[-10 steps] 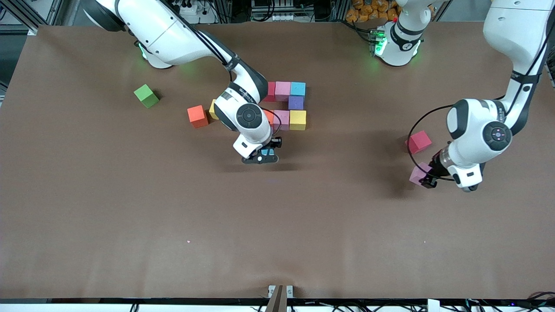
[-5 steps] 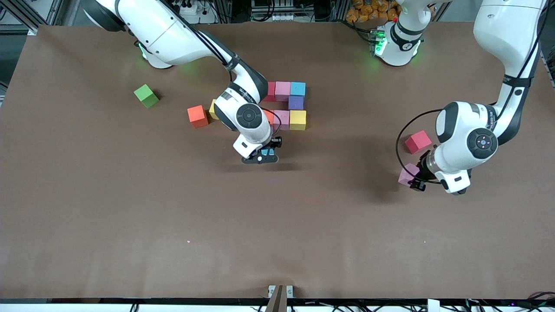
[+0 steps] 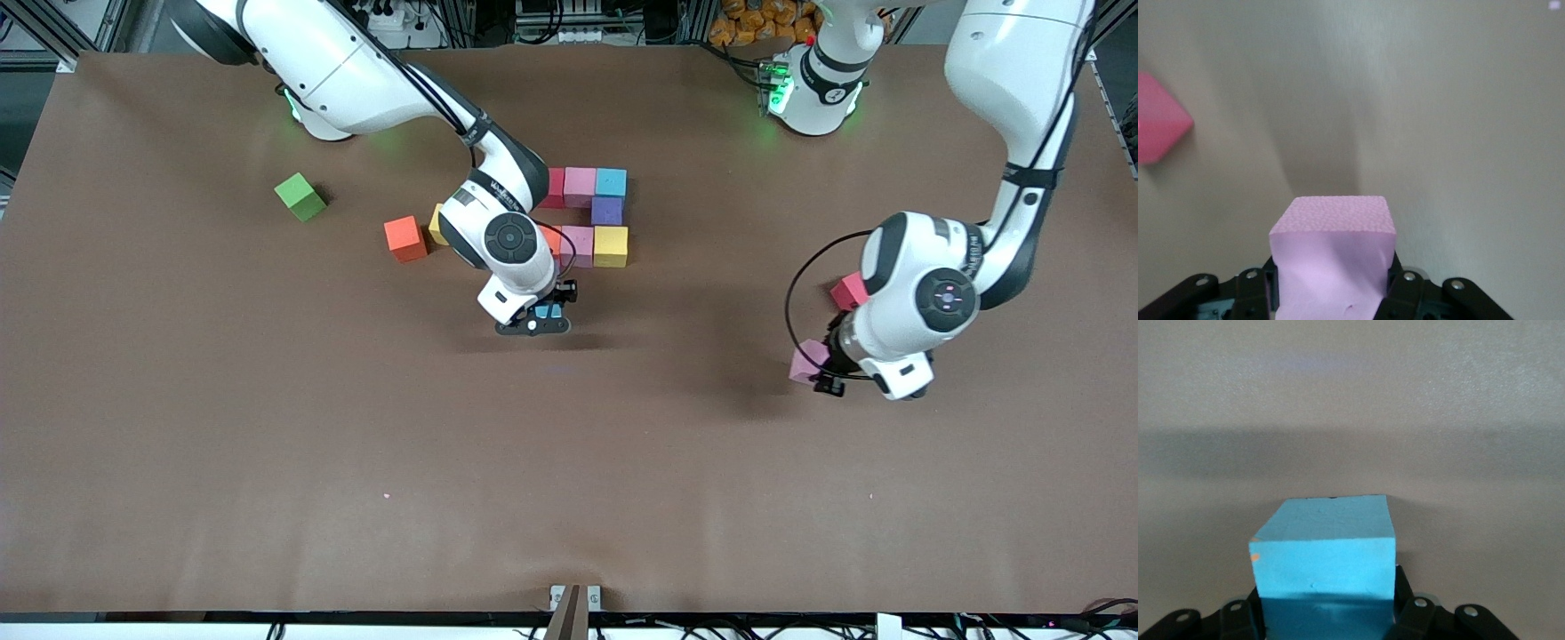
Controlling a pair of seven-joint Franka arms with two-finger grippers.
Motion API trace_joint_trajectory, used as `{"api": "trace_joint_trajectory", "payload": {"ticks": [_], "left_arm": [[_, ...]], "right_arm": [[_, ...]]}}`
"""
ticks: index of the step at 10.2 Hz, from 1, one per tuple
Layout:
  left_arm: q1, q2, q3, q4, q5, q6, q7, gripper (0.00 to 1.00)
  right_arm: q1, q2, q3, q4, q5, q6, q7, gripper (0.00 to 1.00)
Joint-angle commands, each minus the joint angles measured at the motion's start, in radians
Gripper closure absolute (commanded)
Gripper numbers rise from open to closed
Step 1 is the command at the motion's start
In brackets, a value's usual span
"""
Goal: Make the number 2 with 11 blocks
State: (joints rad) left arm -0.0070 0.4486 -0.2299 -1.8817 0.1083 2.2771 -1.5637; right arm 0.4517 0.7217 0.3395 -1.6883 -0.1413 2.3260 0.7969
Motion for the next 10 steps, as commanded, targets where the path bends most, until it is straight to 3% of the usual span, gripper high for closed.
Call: {"api": "trace_joint_trajectory", "payload": {"ticks": [1,2,4,7,10], "left_arm": [[-0.065,0.012,0.007,0.045,0.008,-0.022,-0.096,0.90],[-0.080,0.016,0.006,0.059,0.008,-0.022,-0.128,0.90],[-0.114,0.019,0.006,0.073,0.007,-0.022,-0.160,0.90],[-0.145,0.042,0.006,0.117,0.005,-0.022,-0.219,0.90],[-0.197,0.090,0.001,0.168,0.004,-0.025,-0.309,0.90]], "right_arm": [[-0.004,-0.013,0.009,-0.004,0.011,0.006,0.015,0.27],[-0.004,-0.019,0.009,-0.002,0.025,0.006,0.012,0.24],[-0.004,-0.048,0.009,-0.004,0.026,0.004,0.002,0.00],[-0.028,-0.099,0.009,-0.002,0.022,-0.057,-0.100,0.00],[-0.100,-0.203,0.007,-0.013,0.023,-0.256,-0.319,0.00]]}}
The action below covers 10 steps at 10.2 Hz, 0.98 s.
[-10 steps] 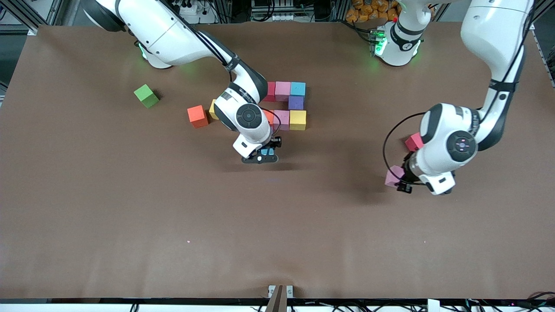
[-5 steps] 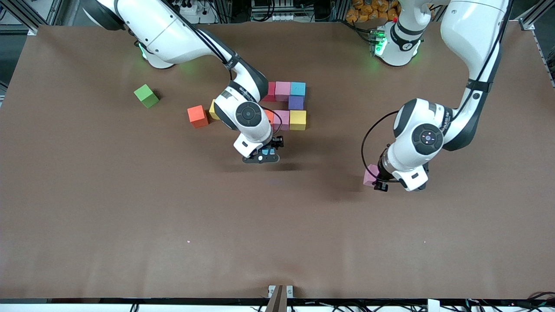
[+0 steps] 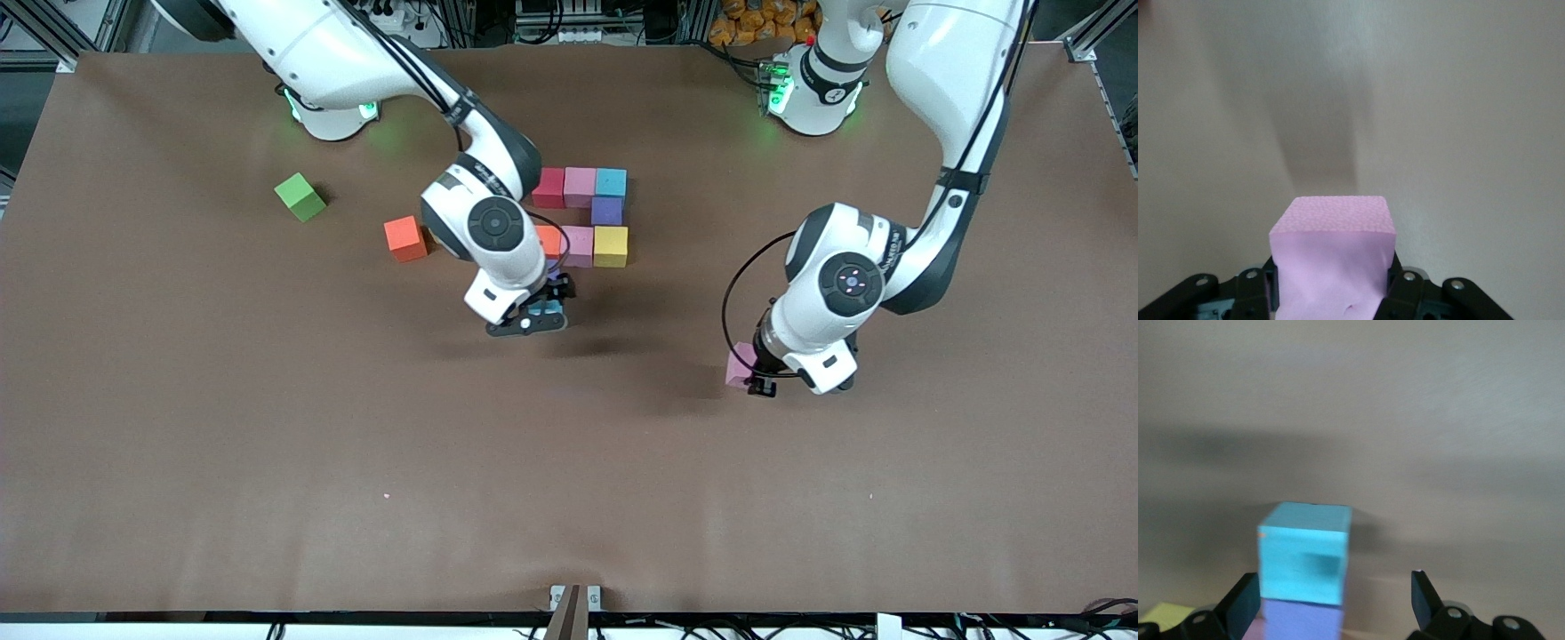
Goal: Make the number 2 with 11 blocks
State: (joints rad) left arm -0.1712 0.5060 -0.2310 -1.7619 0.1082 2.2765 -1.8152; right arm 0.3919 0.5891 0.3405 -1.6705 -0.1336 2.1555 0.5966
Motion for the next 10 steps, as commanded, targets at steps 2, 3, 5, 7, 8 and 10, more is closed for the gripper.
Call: {"api": "trace_joint_trajectory", "payload": {"ticks": [2,3,5,7,8,10], "left_arm": [[-0.082,0.060,0.002,0.070,-0.060,-0.028,-0.081,0.90],[-0.108,0.092,0.002,0.103,-0.077,-0.029,-0.110,0.90],[-0.183,0.137,0.004,0.143,-0.079,-0.048,-0.185,0.90],[-0.238,0.150,0.002,0.144,-0.081,-0.048,-0.225,0.90],[-0.281,0.166,0.004,0.145,-0.081,-0.048,-0.248,0.90],[-0.307,0.198,0.002,0.183,-0.082,-0.048,-0.300,0.90]], "right_arm": [[-0.085,-0.148,0.008,-0.142,0.009,-0.088,-0.202,0.00],[-0.114,-0.203,0.008,-0.206,0.009,-0.085,-0.271,0.00],[-0.210,-0.323,0.009,-0.363,0.011,-0.056,-0.409,0.00],[-0.272,-0.417,0.014,-0.563,0.012,0.069,-0.503,0.00],[-0.286,-0.435,0.015,-0.624,0.012,0.099,-0.530,0.00],[-0.329,-0.459,0.018,-0.692,0.029,0.101,-0.518,0.00]]}}
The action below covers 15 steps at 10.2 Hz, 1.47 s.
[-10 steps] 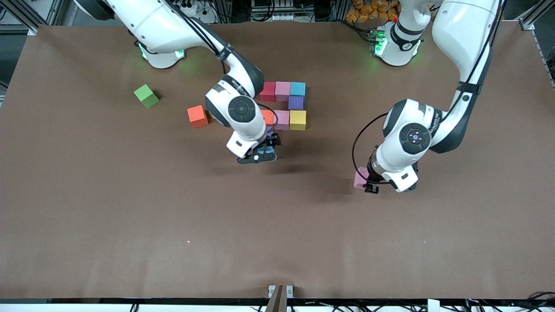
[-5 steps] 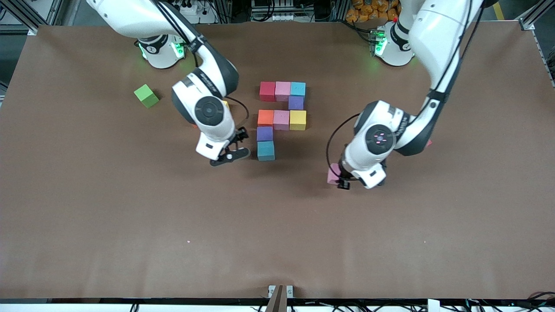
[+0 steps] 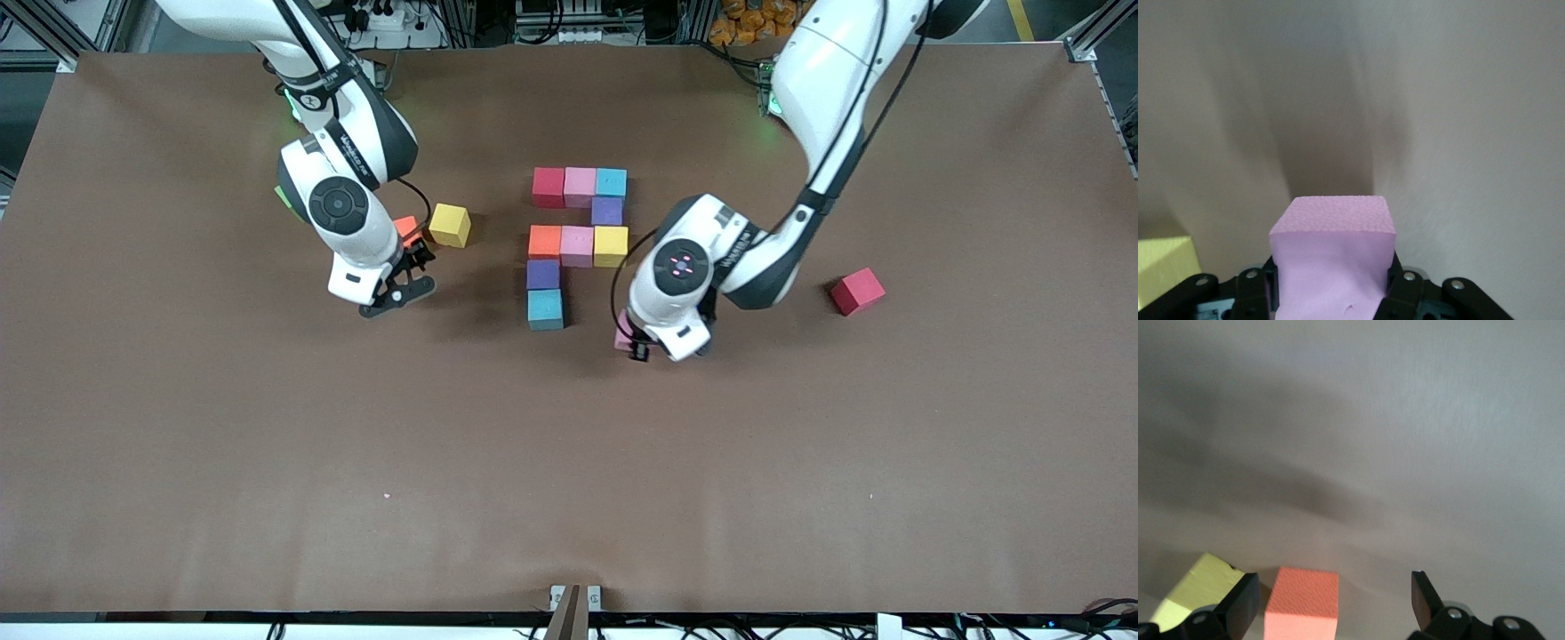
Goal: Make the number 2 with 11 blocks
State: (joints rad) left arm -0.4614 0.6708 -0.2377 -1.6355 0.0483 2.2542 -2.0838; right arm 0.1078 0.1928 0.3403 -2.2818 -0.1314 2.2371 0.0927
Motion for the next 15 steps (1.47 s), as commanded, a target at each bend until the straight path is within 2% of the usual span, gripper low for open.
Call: {"api": "trace_joint_trajectory", "payload": {"ticks": [1,2,5,7,9,15], "left_arm": [[-0.029,0.042,0.009,0.074,-0.028,-0.025,-0.050,0.90],[-0.040,0.055,0.009,0.085,-0.040,-0.025,-0.053,0.90],[-0.069,0.110,0.009,0.144,-0.044,-0.025,-0.087,0.90],[-0.097,0.122,0.011,0.151,-0.044,-0.025,-0.114,0.90],[-0.111,0.139,0.011,0.173,-0.044,-0.025,-0.142,0.90],[-0.132,0.156,0.012,0.201,-0.045,-0.025,-0.162,0.90]], "right_arm": [[-0.049,-0.056,0.017,-0.111,0.027,0.033,-0.014,0.00],[-0.060,-0.050,0.017,-0.146,0.029,0.044,-0.011,0.00],[-0.065,-0.021,0.034,-0.176,0.159,0.044,-0.013,0.00],[-0.071,-0.035,0.068,-0.164,0.165,0.013,-0.020,0.00],[-0.073,-0.036,0.068,-0.122,0.167,-0.057,-0.028,0.00],[-0.063,0.020,0.085,-0.168,0.150,0.055,-0.031,0.00]]}}
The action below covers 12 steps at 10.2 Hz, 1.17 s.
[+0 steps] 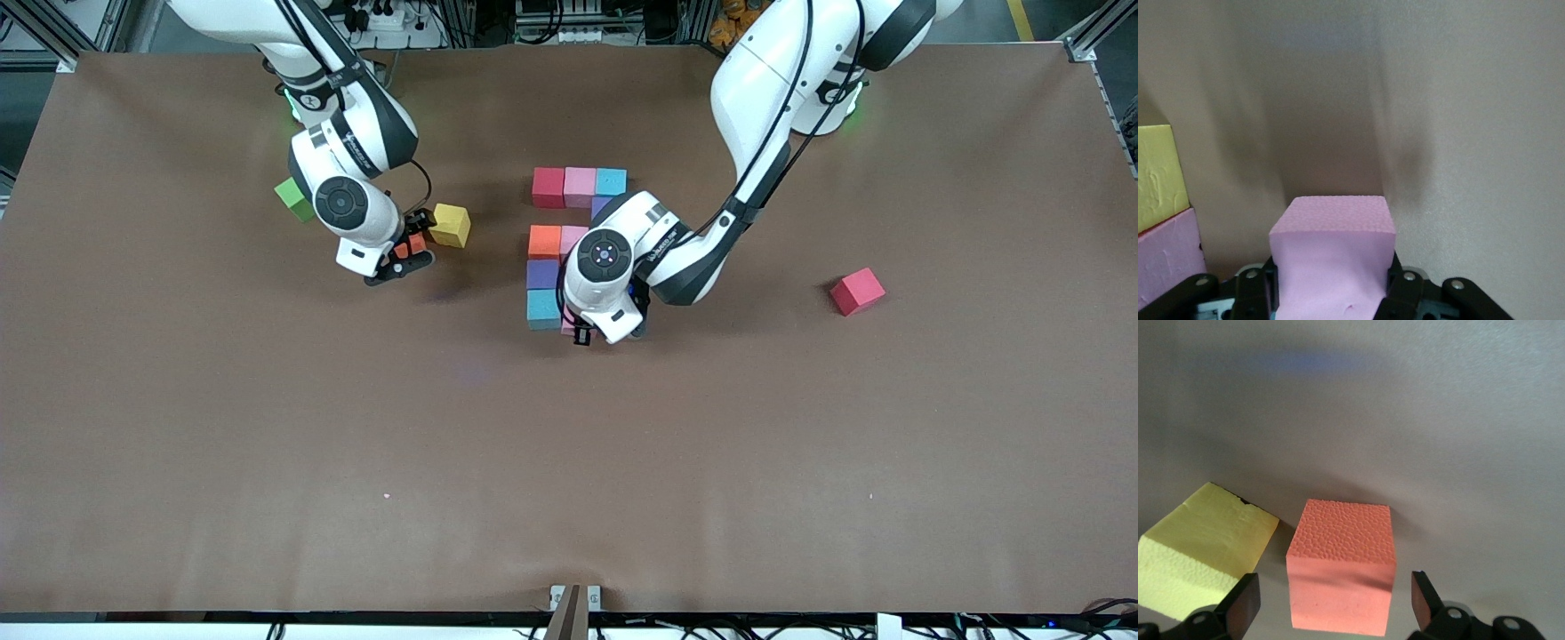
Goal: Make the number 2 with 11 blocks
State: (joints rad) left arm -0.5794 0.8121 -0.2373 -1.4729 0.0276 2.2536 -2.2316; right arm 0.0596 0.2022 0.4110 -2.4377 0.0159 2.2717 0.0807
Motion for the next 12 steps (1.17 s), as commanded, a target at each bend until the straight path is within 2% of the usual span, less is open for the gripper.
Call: {"api": "trace_joint_trajectory", "payload": {"ticks": [1,9,10,11,12], "left_arm": [[-0.016,0.019,0.012,0.042,-0.025,-0.025,-0.019,0.90],[-0.052,0.039,0.018,0.052,-0.020,-0.025,-0.100,0.88],[-0.060,0.039,0.018,0.049,-0.017,-0.025,-0.105,0.84],[-0.065,0.041,0.018,0.048,-0.011,-0.025,-0.103,0.68],[-0.065,0.041,0.020,0.046,-0.008,-0.025,-0.103,0.02]], "right_arm": [[-0.015,0.017,0.014,-0.012,0.002,0.020,-0.019,0.00],[-0.024,0.065,0.012,-0.012,-0.013,0.042,-0.006,0.05],[-0.024,0.057,0.014,-0.012,-0.013,0.039,-0.007,0.24],[-0.024,0.053,0.014,-0.012,-0.014,0.035,-0.010,0.30],[-0.026,0.049,0.014,-0.012,-0.016,0.035,-0.018,0.39]]}}
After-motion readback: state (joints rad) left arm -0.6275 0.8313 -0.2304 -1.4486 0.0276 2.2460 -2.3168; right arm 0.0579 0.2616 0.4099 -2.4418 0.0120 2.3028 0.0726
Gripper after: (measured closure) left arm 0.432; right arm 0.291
